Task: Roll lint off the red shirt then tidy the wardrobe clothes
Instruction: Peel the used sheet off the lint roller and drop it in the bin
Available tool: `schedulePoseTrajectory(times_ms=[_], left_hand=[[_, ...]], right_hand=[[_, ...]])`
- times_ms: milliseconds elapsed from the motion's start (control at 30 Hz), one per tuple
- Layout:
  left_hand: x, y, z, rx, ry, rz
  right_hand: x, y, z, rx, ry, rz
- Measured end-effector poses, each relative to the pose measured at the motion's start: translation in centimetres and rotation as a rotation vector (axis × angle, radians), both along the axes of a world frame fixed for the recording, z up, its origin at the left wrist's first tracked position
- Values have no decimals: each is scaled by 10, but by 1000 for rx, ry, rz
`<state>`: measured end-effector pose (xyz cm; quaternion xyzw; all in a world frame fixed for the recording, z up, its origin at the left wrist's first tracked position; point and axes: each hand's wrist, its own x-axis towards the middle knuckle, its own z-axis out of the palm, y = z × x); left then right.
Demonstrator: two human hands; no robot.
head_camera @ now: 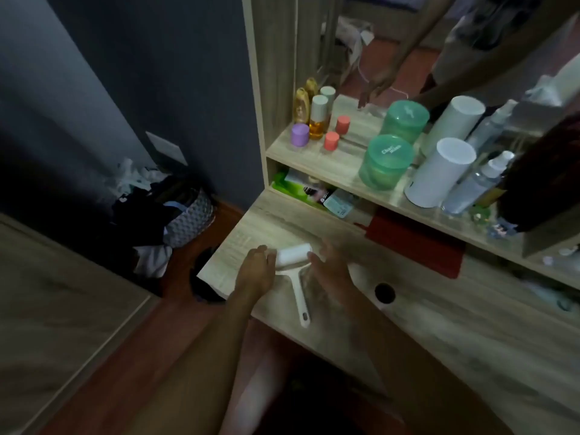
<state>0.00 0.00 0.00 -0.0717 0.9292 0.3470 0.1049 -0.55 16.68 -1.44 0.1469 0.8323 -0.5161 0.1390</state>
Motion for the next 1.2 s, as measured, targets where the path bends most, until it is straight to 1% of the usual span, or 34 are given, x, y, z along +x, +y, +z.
schedulePoseTrajectory(times_ms=[67,133,167,233,367,433,467,533,600,700,767,800,867,933,1000,1100,1200], left_hand=[[-3,6,-7,41,-44,80],[-3,13,-12,51,-76,118],[-4,15,-16,57,-59,127],[-5,19,-13,83,-21,151],[-9,18,9,218,117,227],[-13,9,21,346,164,249],[-15,4,28,434,156,273],[-18,-3,43,584,95,300],[-22,-5,57,626,20,309],[-32,-7,67,680,-147,363],[-38,-10,71,792,-294,418],[-39,-12,74,857,-334,437],[-39,-16,81,912,-333,422],[-37,-19,84,888,-306,363],[-33,-21,93,864,-313,287],[-36,-20,105,766,-288,215],[-40,-17,119,590,-237,125]], right_hand=[[-8,-4,2,-54,-38,-8],[-12,-6,2,-190,-94,-45],[-15,-8,1,-274,-142,-106],[-16,-9,2,-374,-211,-192],[-16,-8,15,-421,-212,-218],[-17,-7,27,-411,-177,-187],[-18,-6,33,-406,-170,-181],[-20,-4,47,-495,-158,-193],[-22,-4,63,-640,-164,-263],[-26,-2,85,-667,-134,-248],[-29,-1,93,-657,-93,-218],[-29,1,96,-660,-91,-192],[-31,4,96,-665,-114,-113],[-32,7,98,-640,-164,-22],[-33,9,103,-516,-189,108],[-36,12,112,-194,-76,403],[-34,13,122,-34,34,586]])
